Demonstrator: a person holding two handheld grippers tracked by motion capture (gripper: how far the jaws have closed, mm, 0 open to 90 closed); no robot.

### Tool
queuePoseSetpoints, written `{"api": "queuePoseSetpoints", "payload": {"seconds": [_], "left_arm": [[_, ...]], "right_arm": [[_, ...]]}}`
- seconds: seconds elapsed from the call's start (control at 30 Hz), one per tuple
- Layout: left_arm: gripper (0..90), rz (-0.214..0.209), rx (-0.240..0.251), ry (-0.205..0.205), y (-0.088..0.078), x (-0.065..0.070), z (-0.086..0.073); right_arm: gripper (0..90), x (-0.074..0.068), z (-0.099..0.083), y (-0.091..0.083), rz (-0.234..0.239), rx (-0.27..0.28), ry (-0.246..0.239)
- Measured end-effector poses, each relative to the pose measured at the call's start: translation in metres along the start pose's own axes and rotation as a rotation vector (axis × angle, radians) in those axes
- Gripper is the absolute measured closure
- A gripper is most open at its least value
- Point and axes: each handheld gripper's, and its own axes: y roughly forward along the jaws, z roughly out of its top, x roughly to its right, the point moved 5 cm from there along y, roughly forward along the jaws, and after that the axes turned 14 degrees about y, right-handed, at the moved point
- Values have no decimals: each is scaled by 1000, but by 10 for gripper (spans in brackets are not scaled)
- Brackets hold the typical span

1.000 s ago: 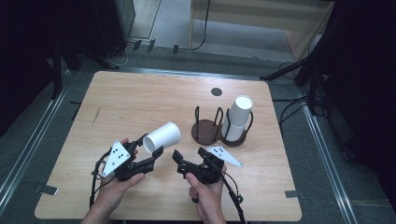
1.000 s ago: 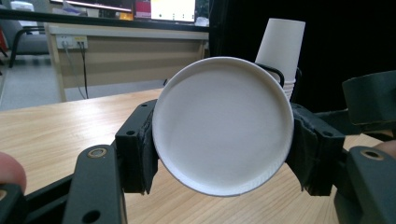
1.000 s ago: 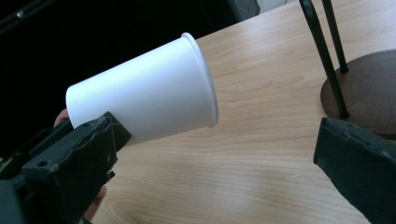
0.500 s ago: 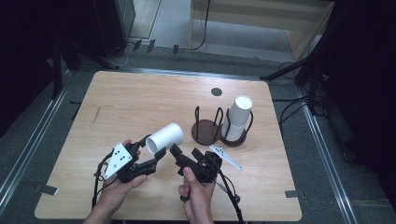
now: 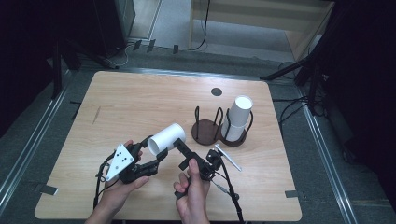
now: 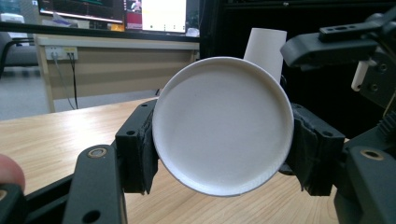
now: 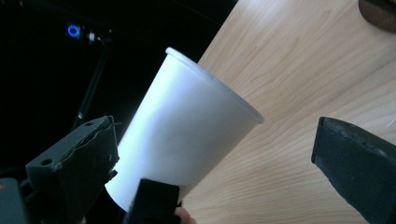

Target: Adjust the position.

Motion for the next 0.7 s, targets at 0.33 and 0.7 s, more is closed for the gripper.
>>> {"api": "queuePoseSetpoints", "payload": {"seconds": [0.33, 0.7], "left_arm": [[349, -13, -2, 14, 3, 7, -1], [349, -36, -6, 28, 6, 16, -3]], "right_arm": [[4, 1, 0, 6, 21, -5, 181], [10, 3, 0, 15, 24, -13, 249]]}}
